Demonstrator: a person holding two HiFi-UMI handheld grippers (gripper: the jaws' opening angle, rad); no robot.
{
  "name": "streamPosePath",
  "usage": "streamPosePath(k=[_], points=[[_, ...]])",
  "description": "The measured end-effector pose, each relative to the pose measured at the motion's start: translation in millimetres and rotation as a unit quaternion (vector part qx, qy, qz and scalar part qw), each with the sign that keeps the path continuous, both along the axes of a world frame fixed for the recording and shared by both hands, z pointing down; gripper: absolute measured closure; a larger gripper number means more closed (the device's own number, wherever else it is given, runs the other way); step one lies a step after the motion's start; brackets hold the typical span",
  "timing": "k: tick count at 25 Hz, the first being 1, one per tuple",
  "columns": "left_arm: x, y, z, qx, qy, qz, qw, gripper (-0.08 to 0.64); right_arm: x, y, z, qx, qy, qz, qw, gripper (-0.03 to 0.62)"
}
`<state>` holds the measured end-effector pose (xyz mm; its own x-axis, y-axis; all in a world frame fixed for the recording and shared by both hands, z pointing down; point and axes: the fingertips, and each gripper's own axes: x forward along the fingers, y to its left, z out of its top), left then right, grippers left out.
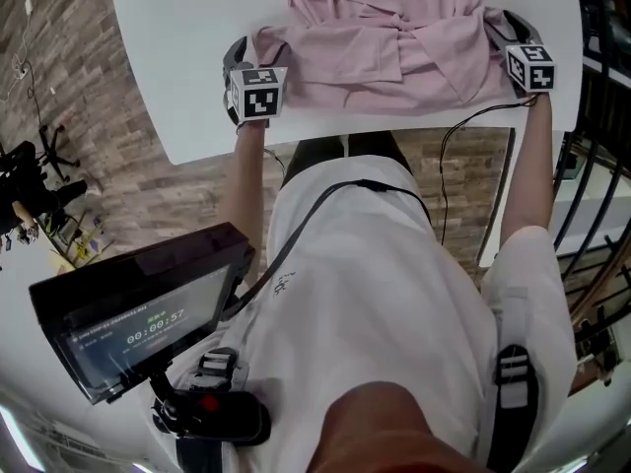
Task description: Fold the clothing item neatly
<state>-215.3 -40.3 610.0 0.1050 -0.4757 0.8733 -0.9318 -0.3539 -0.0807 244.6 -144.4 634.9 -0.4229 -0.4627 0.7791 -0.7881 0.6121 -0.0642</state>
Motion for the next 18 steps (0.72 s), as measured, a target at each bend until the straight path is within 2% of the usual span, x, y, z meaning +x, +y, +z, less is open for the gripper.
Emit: streamPosePath(k=[3, 7, 8, 10, 11, 13, 14, 18], points=[[3, 2, -13, 0.005, -0.006, 0.026, 0.9996, 0.23, 6, 7, -11, -0.004, 0.02, -0.004, 1.0, 0.301], [23, 4, -31, 0.033, -0.005, 0.075, 0.9966, 0.233, 18, 14, -45, 0.039, 0.034, 0.029, 0.998, 0.302], [30, 7, -33, 0.038, 0.002, 0.086, 0.9956, 0.265, 19, 19, -52, 0.052, 0.034, 0.039, 0.997, 0.325], [44, 13, -37, 0.047, 0.015, 0.109, 0.9928, 0.395, 19, 32, -69, 0.083, 0.03, 0.064, 0.994, 0.522], [51, 16, -38, 0.053, 0.021, 0.123, 0.9908, 0.447, 18, 40, -78, 0.097, 0.024, 0.076, 0.992, 0.588], [66, 22, -42, 0.06, 0.034, 0.15, 0.9863, 0.538, 10, 59, -94, 0.112, 0.005, 0.091, 0.99, 0.588], [74, 27, -42, 0.058, 0.042, 0.162, 0.9842, 0.557, 3, 70, -99, 0.113, -0.006, 0.095, 0.989, 0.588], [107, 53, -32, 0.022, 0.084, 0.215, 0.9728, 0.557, -20, 132, -92, 0.089, -0.03, 0.115, 0.989, 0.588]])
